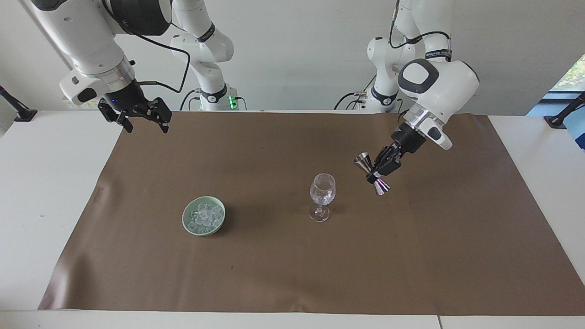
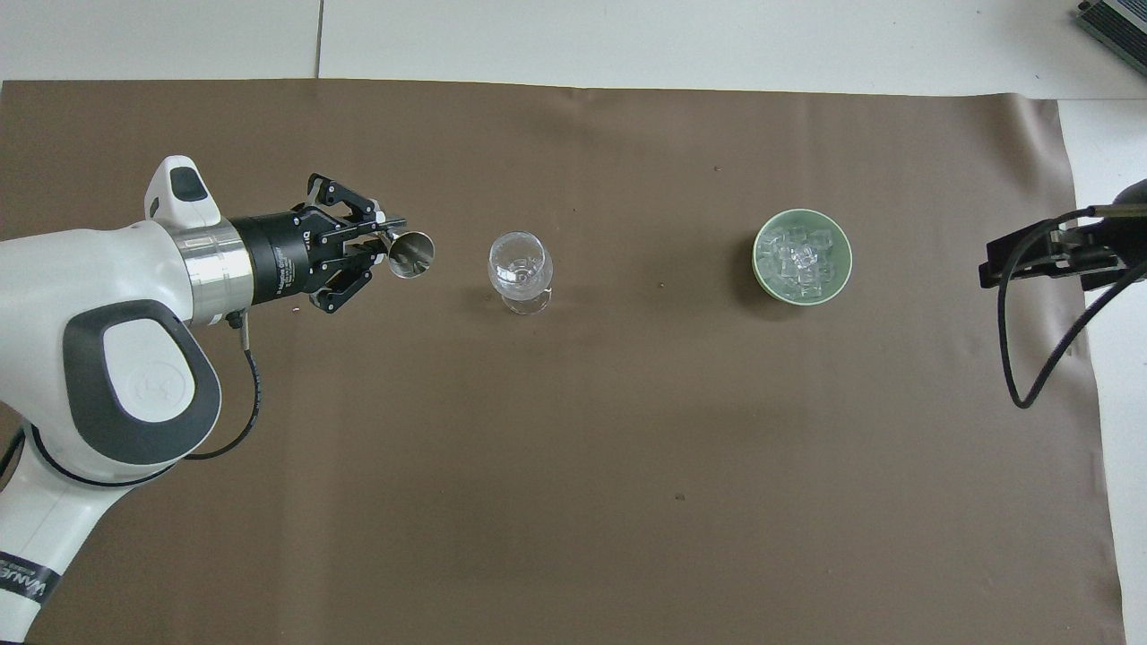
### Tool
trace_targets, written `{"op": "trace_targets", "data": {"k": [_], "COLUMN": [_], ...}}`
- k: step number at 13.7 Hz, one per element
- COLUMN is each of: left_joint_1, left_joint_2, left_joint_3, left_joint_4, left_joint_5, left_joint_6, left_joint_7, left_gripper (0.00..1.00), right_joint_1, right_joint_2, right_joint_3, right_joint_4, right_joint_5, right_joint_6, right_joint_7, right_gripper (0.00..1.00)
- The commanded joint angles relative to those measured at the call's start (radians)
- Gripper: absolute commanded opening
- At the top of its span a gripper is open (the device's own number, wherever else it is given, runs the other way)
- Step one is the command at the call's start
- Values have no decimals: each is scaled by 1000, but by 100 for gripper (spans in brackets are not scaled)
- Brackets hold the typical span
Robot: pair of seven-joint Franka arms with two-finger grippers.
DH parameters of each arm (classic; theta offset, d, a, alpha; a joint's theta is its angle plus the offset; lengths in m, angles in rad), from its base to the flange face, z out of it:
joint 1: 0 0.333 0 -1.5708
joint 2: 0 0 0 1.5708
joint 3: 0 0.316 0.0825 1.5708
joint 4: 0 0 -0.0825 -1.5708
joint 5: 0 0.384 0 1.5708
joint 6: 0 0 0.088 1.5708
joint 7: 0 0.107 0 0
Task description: Pour wine and add ice with both arms
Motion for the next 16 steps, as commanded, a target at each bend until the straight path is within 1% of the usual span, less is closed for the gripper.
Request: {"op": "trace_targets", "data": {"k": [1,3,5,6,8,9,10,13,16], "left_joint_1": [82,128,170,187,233,242,242,265,276], "left_joint_2": [4,13,35,42,106,122,122,157,170], "left_joint_3": [-7,-7,-8,-8,-7,-7,-5,-7,-7], "left_joint_4": [56,62,66,70,116,131,131,135,154], "left_joint_5": [14,11,-5,-14,-25,-19,-18,-15,-25], "left_joint_6": [-168,-283,-397,-437,-552,-581,-585,-611,-614], "left_joint_7": [-107,-146,-149,-147,-146,-146,-146,-144,-147], "left_gripper": [0,0,0,0,0,0,0,0,0], "right_joint_1": [-23,-20,-19,-17,-3,13,26,76,98], "right_joint_2": [-15,-15,-22,-28,-80,-73,-53,20,74], "right_joint_3": [-8,-8,-8,-8,-6,-4,-3,-3,-3], "right_joint_4": [-22,-22,-45,-74,-204,-229,-234,-248,-288], "right_joint_5": [20,20,21,21,21,21,21,26,26], "right_joint_6": [16,17,28,87,259,299,315,394,571], "right_joint_7": [-17,-17,-14,-14,-11,8,37,56,53], "right_gripper": [100,100,100,100,100,100,100,100,100]}}
